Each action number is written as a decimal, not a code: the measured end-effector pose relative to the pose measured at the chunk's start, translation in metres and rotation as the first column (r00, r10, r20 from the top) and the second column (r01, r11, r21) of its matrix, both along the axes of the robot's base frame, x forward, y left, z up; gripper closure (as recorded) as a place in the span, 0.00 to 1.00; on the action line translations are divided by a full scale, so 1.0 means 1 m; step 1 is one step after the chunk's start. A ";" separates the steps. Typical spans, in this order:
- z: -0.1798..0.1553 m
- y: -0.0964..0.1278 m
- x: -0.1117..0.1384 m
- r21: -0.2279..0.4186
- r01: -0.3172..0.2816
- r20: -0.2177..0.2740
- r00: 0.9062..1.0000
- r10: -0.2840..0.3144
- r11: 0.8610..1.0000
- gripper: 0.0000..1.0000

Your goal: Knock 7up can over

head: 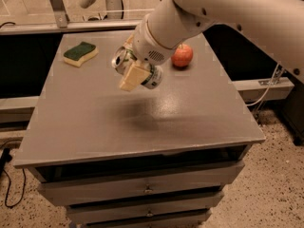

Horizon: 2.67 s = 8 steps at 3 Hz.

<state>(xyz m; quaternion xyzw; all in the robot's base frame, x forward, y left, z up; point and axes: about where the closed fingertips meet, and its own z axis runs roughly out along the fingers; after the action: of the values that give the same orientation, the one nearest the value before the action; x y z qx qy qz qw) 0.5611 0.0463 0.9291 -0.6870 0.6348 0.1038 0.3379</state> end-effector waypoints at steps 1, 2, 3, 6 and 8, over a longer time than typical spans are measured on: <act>-0.019 -0.021 0.001 -0.129 0.023 0.003 1.000 -0.023 0.991 1.00; -0.040 -0.021 0.000 -0.192 0.013 -0.030 0.999 -0.019 0.981 0.82; -0.060 -0.009 -0.004 -0.208 -0.015 -0.080 0.997 -0.001 0.978 0.59; -0.083 0.013 -0.015 -0.177 -0.078 -0.187 0.981 0.045 0.981 0.00; -0.059 -0.004 -0.012 -0.081 -0.064 -0.211 0.976 0.046 0.995 0.00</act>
Offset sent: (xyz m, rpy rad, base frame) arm 0.0003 -0.0220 -0.0654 -0.2684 0.0744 -0.0103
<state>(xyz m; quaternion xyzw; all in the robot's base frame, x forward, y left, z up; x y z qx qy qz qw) 0.5493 0.0423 0.8700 -0.7038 0.6515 0.1566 0.2361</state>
